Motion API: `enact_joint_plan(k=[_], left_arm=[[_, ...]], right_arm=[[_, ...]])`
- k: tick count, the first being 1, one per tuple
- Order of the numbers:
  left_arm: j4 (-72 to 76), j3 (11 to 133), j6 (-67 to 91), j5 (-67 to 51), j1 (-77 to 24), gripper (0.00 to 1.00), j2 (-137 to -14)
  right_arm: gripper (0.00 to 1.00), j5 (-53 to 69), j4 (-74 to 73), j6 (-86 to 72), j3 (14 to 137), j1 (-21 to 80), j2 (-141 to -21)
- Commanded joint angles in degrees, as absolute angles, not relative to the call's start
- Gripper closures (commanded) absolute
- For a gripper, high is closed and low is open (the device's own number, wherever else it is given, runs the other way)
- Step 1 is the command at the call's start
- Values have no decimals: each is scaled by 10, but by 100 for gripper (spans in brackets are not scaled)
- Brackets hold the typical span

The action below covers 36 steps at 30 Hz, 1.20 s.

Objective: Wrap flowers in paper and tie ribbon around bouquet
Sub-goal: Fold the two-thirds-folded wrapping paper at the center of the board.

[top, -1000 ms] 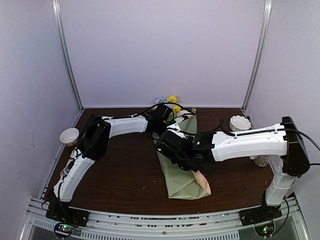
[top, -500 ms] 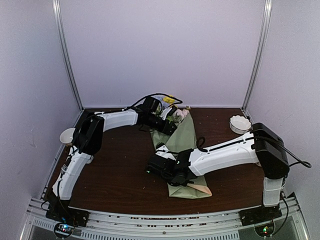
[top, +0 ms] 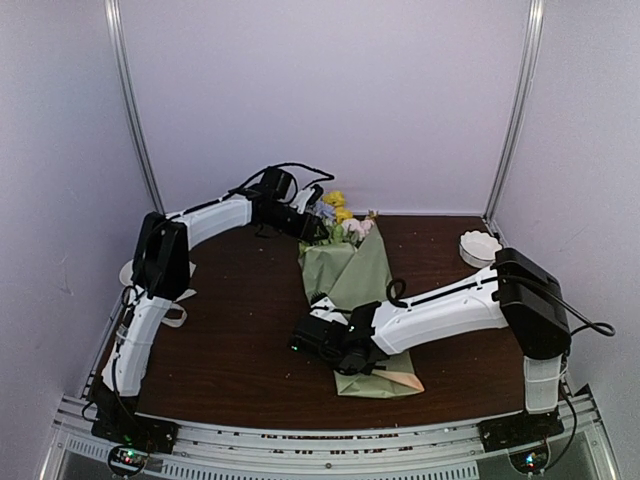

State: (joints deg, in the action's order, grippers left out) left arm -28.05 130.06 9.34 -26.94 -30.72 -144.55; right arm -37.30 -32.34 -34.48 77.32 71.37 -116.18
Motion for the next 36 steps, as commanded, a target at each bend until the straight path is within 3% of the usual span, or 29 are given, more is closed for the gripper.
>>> enact_joint_plan(k=[1, 8, 13, 22, 30, 36], left_arm=[[-297, 1251, 36, -233, -297, 41, -1352], [-243, 1002, 32, -191, -298, 41, -1205], [-135, 854, 78, -249, -317, 43, -1155], [-111, 869, 95, -248, -367, 47, -1251], [-109, 898, 76, -252, -388, 47, -1278], [-96, 894, 82, -268, -388, 47, -1287]], right_arm=[[100, -361, -338, -347, 775, 719, -1152], [100, -349, -344, -333, 788, 711, -1149], [100, -344, -351, -323, 801, 703, -1137], [100, -369, -388, -299, 873, 701, -1127], [100, -330, -350, -295, 940, 676, -1140], [100, -280, -277, -332, 921, 645, -1142]])
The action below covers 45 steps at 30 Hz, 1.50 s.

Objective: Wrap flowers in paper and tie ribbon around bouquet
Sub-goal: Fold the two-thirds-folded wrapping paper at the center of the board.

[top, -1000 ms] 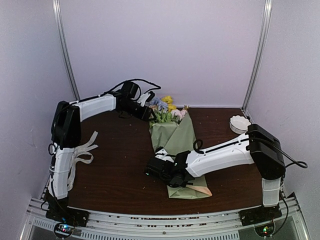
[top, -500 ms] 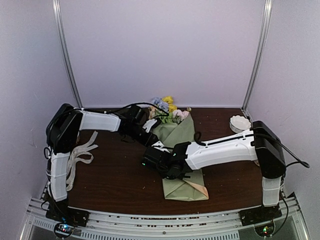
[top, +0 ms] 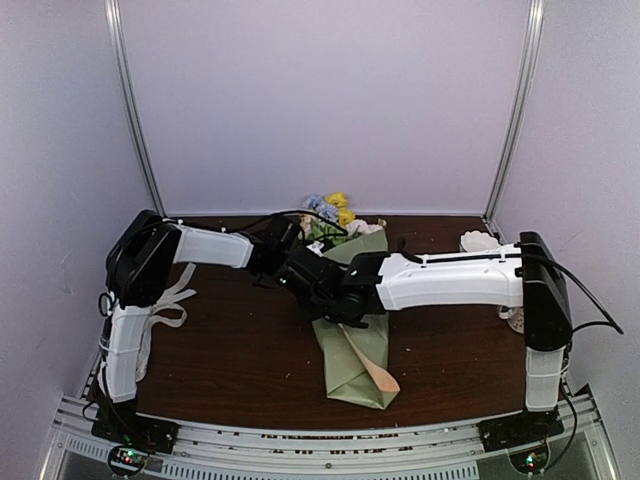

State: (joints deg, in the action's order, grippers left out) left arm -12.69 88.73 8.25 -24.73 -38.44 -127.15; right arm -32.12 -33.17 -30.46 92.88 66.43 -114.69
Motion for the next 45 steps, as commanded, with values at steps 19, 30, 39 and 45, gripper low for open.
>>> enact_joint_plan(k=[19, 30, 39, 45], left_arm=[[-108, 803, 66, -364, -299, 39, -1136], [49, 663, 261, -429, -291, 37, -1020], [260, 566, 422, -394, -287, 48, -971], [218, 620, 390, -412, -297, 33, -1034]], right_arm=[[100, -192, -181, -353, 838, 621, -1156], [100, -178, -144, -345, 820, 621, -1149], [100, -183, -126, -339, 796, 620, -1133], [100, -151, -101, -316, 790, 620, -1132]])
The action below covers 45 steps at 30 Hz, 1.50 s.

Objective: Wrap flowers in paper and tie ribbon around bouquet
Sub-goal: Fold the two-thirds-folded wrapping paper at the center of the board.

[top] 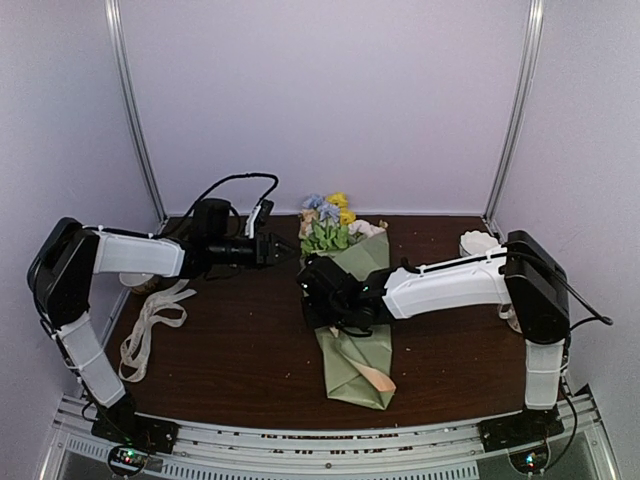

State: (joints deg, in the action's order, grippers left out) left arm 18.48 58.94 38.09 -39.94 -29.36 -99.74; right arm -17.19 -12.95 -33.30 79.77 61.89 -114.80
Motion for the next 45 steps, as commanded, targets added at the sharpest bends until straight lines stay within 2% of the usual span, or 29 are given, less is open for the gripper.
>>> enact_joint_plan(k=[1, 3, 9, 11, 15, 17, 19, 21, 27, 33, 34, 35, 38, 39, 40, 45], left_arm=[[213, 625, 379, -414, -298, 31, -1039], [196, 634, 347, -417, -300, 31, -1043], [301, 591, 244, -485, -300, 46, -1038], [313, 594, 200, -520, -297, 47, -1048], [168, 644, 95, -527, -294, 49, -1072], [185, 630, 88, -542, -290, 48, -1069], [206, 613, 85, -551, -289, 44, -1066], [166, 641, 63, -581, -289, 40, -1079], [94, 661, -3, -587, -291, 42, -1095], [108, 666, -12, -590, -294, 42, -1104], [109, 669, -13, -591, -296, 44, -1105], [106, 673, -17, -592, -298, 51, -1105], [79, 685, -35, -596, -300, 93, -1106], [72, 685, -40, -595, -299, 100, -1104], [68, 684, -46, -588, -299, 100, -1102], [81, 682, -37, -496, -285, 100, -1096]], right_arm=[[100, -151, -96, -315, 787, 620, -1129], [100, -149, -86, -314, 780, 619, -1126], [100, -111, -61, -314, 770, 610, -1120], [100, -111, -57, -314, 766, 609, -1116], [100, -108, -60, -312, 764, 609, -1110], [100, -108, -58, -313, 760, 608, -1106], [100, -107, -54, -311, 755, 608, -1104], [100, -104, -59, -308, 759, 608, -1106], [100, -103, -65, -303, 764, 607, -1106], [100, -103, -72, -298, 770, 608, -1108], [100, -103, -74, -298, 769, 608, -1108], [100, -103, -73, -299, 768, 607, -1108], [100, -103, -74, -299, 768, 607, -1108], [100, -103, -76, -298, 769, 608, -1107], [100, -103, -80, -296, 770, 608, -1105], [81, -117, -136, -271, 780, 607, -1083]])
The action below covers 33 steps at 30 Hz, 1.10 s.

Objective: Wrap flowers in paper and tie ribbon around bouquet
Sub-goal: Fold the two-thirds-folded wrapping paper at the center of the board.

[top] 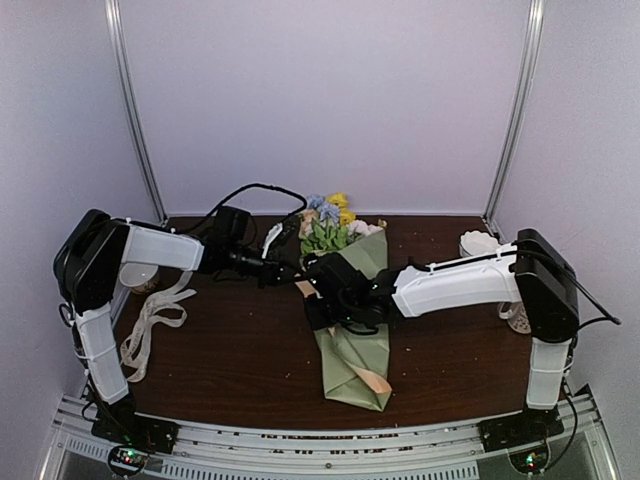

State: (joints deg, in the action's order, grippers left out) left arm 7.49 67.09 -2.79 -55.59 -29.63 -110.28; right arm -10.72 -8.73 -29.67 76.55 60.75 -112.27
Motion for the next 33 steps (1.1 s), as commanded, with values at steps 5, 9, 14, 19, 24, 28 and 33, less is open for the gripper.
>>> enact_joint_plan(k=[5, 9, 14, 19, 24, 28, 33], left_arm=[[125, 678, -4, -467, -270, 100, -1103], [128, 685, 12, -457, -269, 100, -1124], [151, 688, 35, -466, -265, 100, -1150], [158, 691, 42, -467, -263, 100, -1158], [162, 689, 50, -470, -257, 100, -1161], [173, 686, 59, -484, -252, 100, -1160], [152, 697, 66, -492, -251, 87, -1160]], right_arm=[[70, -116, -166, -258, 733, 611, -1026], [66, -133, -202, -248, 695, 633, -985], [66, -204, -319, -230, 725, 696, -992], [66, -201, -339, -244, 738, 729, -1018], [76, -201, -349, -244, 771, 738, -1056], [90, -215, -337, -248, 773, 741, -1065], [100, -267, -364, -260, 800, 749, -1095]])
